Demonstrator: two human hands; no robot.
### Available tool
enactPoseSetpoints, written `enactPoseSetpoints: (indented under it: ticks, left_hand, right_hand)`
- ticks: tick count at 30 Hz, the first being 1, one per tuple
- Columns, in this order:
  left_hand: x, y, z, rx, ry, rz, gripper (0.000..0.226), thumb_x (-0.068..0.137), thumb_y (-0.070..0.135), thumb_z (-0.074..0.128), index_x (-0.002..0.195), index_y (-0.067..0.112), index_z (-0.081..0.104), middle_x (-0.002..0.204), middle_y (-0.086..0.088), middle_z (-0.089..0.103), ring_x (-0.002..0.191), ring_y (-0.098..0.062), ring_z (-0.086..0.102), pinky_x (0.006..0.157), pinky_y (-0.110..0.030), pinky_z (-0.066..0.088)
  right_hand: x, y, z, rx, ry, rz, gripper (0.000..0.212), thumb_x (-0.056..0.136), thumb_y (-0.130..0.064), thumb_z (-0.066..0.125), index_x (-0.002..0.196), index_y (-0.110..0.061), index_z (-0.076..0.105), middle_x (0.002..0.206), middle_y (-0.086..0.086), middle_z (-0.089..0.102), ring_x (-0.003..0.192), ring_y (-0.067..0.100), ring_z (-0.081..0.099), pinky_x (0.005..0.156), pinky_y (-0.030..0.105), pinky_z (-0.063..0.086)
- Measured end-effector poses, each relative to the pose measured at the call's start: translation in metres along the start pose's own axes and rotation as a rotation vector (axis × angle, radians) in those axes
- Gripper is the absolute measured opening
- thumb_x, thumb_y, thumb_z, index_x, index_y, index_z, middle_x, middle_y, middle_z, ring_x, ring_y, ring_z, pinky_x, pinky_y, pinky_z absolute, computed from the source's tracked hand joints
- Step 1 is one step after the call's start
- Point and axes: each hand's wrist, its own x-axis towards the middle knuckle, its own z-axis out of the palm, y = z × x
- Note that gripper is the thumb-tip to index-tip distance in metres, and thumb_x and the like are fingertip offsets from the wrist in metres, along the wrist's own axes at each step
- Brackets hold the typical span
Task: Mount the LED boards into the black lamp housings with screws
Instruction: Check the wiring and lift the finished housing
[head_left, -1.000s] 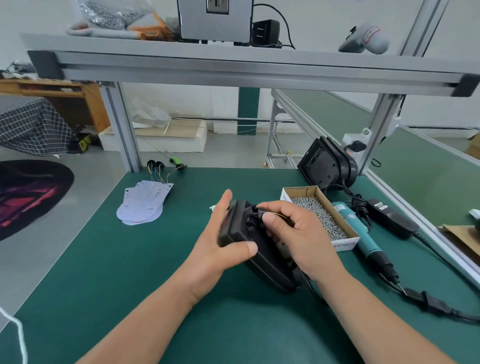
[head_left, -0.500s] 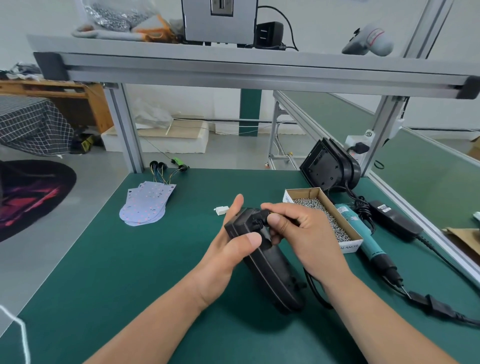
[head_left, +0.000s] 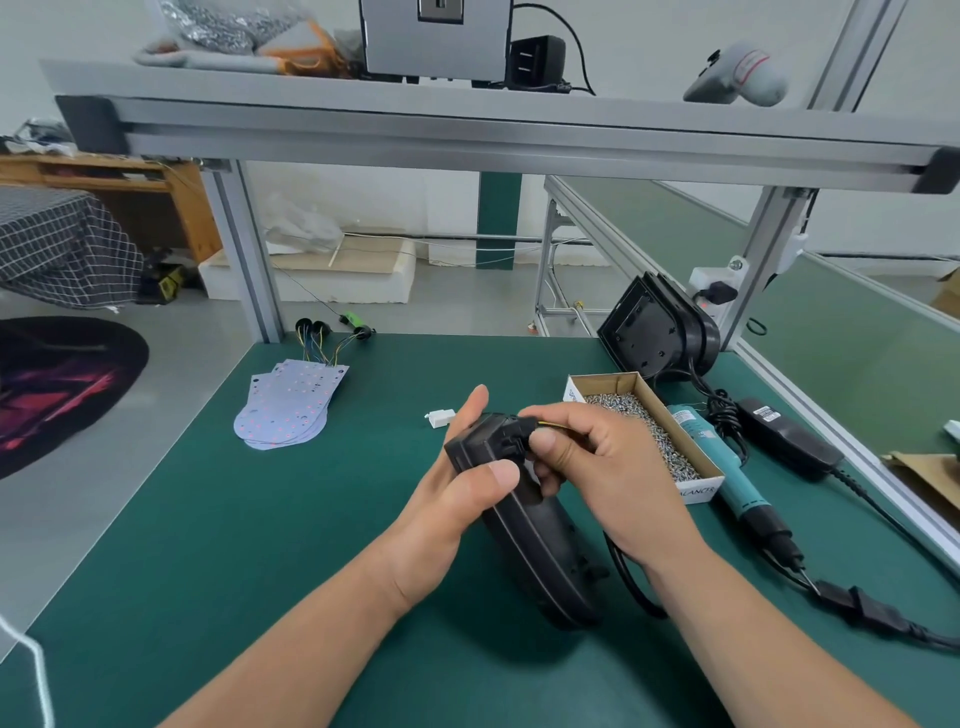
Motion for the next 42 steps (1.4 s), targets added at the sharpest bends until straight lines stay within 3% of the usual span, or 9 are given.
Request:
enactPoseSetpoints:
  ticks: [2,5,9,12,16,22,27,32,42]
  left_hand:
    - [0.0,-0.001,0.0,0.02,-0.022,-0.003,0.101,0.081,0.048,0.071,0.163,0.043,0.012,0.12,-0.004,0.076,0.127,-0.023,0.066,0.125,-0.053,0.034]
    - [0.0,0.0,0.0,0.045,-0.037,0.013,0.09,0.084,0.047,0.068,0.157,0.045,0.017,0.117,0.003,0.076,0.122,-0.015,0.067,0.117,-0.032,0.043]
    - [0.0,0.003,0.002,0.054,-0.041,0.044,0.086,0.087,0.044,0.067,0.159,0.041,0.02,0.113,-0.007,0.074,0.123,-0.024,0.065,0.126,-0.05,0.03]
    - [0.002,0.001,0.0,0.06,-0.04,0.027,0.104,0.086,0.044,0.068,0.166,0.035,0.003,0.115,-0.005,0.074,0.12,-0.024,0.068,0.121,-0.044,0.04]
    - [0.002,0.001,-0.001,0.039,-0.025,0.018,0.102,0.084,0.047,0.069,0.164,0.039,0.007,0.117,-0.005,0.075,0.126,-0.026,0.066,0.125,-0.051,0.034]
    - [0.002,0.001,0.002,0.049,-0.038,0.019,0.11,0.083,0.043,0.068,0.166,0.033,-0.003,0.114,0.0,0.075,0.118,-0.013,0.069,0.104,-0.019,0.048]
    - [0.001,0.003,0.002,0.078,-0.039,0.053,0.086,0.082,0.044,0.067,0.156,0.043,0.022,0.113,-0.001,0.075,0.12,-0.014,0.068,0.119,-0.033,0.04]
    - [-0.001,-0.001,-0.001,0.077,-0.006,0.021,0.106,0.077,0.048,0.069,0.165,0.031,0.011,0.122,0.013,0.075,0.128,-0.006,0.064,0.113,-0.026,0.045]
    - [0.001,-0.007,-0.002,0.021,0.021,-0.028,0.103,0.076,0.053,0.07,0.165,0.041,0.018,0.14,0.023,0.066,0.138,0.003,0.054,0.109,-0.012,0.045]
  right_hand:
    - [-0.001,0.001,-0.002,-0.028,-0.023,-0.017,0.021,0.094,-0.011,0.069,0.111,-0.021,0.077,0.072,0.0,0.071,0.062,0.015,0.065,0.064,0.026,0.055]
    - [-0.001,0.002,0.0,-0.042,0.013,-0.043,0.016,0.093,-0.013,0.067,0.106,-0.019,0.076,0.069,-0.001,0.069,0.06,0.014,0.063,0.06,0.025,0.054]
    - [-0.001,0.004,0.003,-0.011,0.052,-0.035,0.009,0.093,-0.016,0.068,0.097,-0.014,0.076,0.068,0.005,0.067,0.059,0.018,0.061,0.055,0.028,0.052]
    - [-0.002,0.004,0.005,0.002,0.061,-0.05,0.01,0.094,-0.017,0.068,0.095,-0.018,0.077,0.069,0.006,0.067,0.061,0.019,0.061,0.055,0.03,0.052]
    - [0.0,0.004,0.007,0.015,0.068,-0.041,0.011,0.094,-0.017,0.069,0.094,-0.015,0.08,0.069,0.008,0.068,0.061,0.018,0.062,0.054,0.03,0.052]
    - [0.002,-0.001,0.002,-0.009,0.048,-0.018,0.011,0.096,-0.015,0.069,0.092,-0.017,0.08,0.069,0.005,0.069,0.06,0.018,0.064,0.053,0.029,0.053]
    - [0.005,-0.001,0.0,-0.085,0.032,-0.043,0.016,0.1,-0.013,0.07,0.097,-0.023,0.082,0.07,0.003,0.069,0.06,0.017,0.063,0.054,0.028,0.053]
    - [0.001,0.0,0.001,-0.145,-0.012,-0.045,0.02,0.104,-0.031,0.062,0.1,-0.026,0.081,0.076,0.001,0.069,0.066,0.018,0.066,0.059,0.029,0.054]
    - [-0.005,-0.002,0.012,-0.332,0.057,-0.061,0.018,0.105,-0.023,0.065,0.112,-0.027,0.081,0.099,-0.009,0.079,0.096,0.013,0.073,0.083,0.025,0.053]
